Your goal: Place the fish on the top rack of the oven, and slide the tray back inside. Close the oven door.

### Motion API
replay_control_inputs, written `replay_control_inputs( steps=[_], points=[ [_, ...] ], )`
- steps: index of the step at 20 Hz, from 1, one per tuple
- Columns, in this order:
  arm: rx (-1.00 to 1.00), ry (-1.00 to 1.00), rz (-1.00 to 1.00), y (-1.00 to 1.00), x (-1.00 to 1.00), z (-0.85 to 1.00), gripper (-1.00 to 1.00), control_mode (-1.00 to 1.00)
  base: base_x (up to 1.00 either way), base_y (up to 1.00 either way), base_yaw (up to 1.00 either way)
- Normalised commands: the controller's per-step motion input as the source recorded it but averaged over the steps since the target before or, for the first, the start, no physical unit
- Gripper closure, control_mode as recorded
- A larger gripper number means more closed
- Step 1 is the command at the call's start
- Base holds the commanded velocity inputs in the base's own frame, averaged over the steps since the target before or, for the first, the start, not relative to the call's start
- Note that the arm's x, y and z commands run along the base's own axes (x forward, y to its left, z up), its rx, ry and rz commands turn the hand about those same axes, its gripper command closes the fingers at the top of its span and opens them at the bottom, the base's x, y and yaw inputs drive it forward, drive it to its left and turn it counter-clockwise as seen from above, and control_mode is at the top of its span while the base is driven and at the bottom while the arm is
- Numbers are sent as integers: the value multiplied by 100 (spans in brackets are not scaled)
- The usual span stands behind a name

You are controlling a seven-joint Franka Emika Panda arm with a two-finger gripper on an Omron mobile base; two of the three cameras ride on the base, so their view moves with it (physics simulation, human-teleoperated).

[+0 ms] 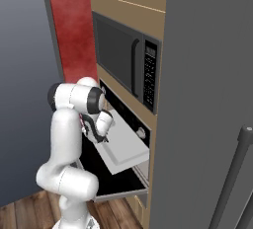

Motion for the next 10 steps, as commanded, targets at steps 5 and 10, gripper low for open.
replay_control_inputs(
  steps=[5, 10],
  points=[
    [0, 0, 0, 0, 53, -23, 100, -100, 0, 0, 0],
    [0, 1, 0, 0, 58, -16, -100, -100, 0, 0, 0]
  ],
)
